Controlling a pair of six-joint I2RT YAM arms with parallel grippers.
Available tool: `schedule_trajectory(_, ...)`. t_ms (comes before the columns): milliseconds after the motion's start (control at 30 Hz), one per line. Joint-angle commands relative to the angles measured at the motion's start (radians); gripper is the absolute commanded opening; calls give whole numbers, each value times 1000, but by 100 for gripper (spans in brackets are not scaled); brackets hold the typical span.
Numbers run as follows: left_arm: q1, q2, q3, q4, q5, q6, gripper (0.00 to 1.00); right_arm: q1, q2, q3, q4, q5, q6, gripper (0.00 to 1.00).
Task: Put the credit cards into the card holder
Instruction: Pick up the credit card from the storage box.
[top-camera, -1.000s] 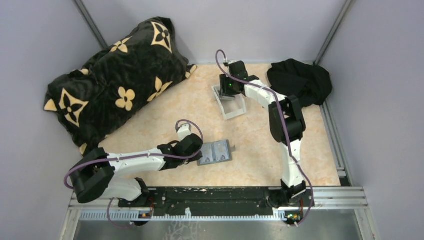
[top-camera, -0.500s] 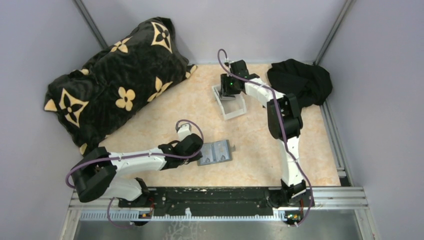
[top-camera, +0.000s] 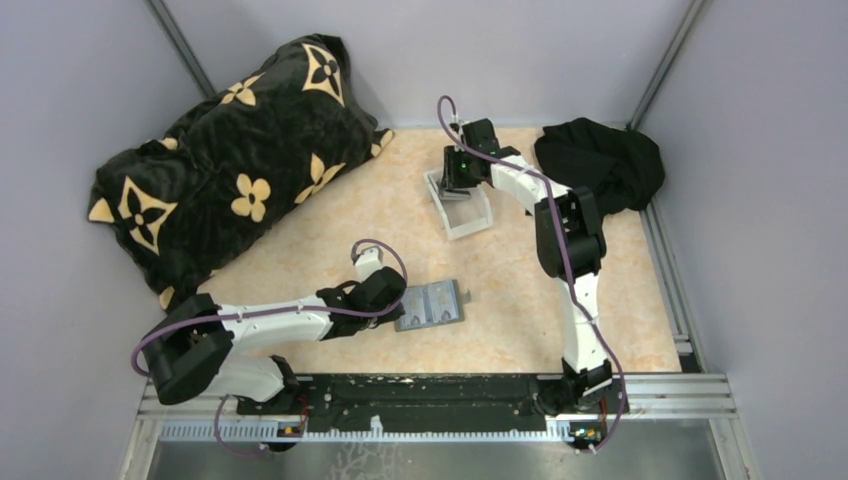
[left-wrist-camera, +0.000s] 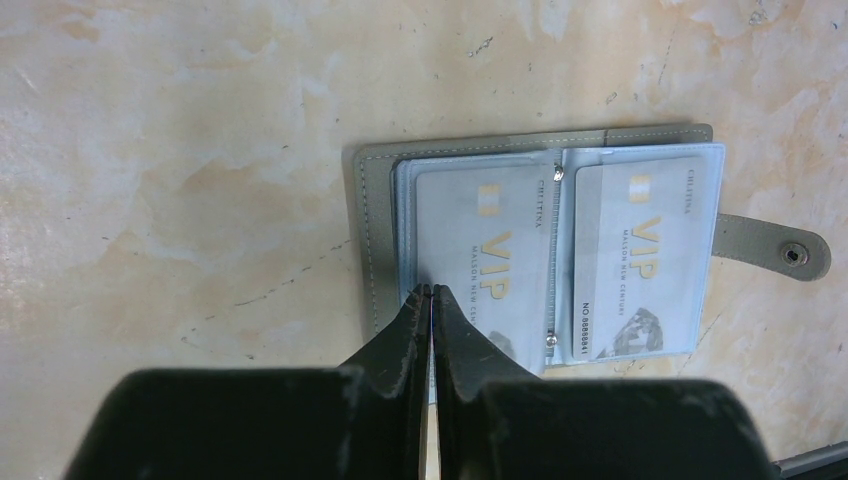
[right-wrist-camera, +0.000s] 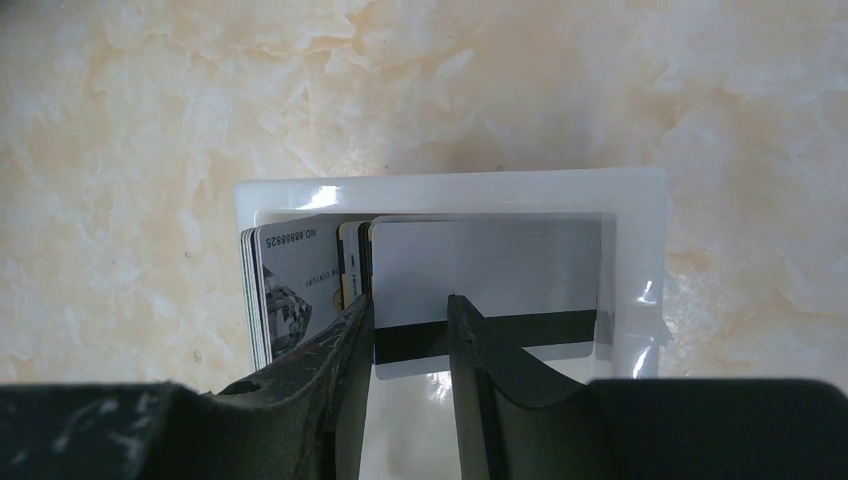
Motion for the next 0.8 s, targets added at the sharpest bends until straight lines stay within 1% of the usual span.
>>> schedule_trajectory(0,8,8,7,6,9,2,8,0,-29,21,25,-37,23,32)
schedule_trajectory(767,14,2,15,8,11,19,7,-9,-89,25,6,2,15,30)
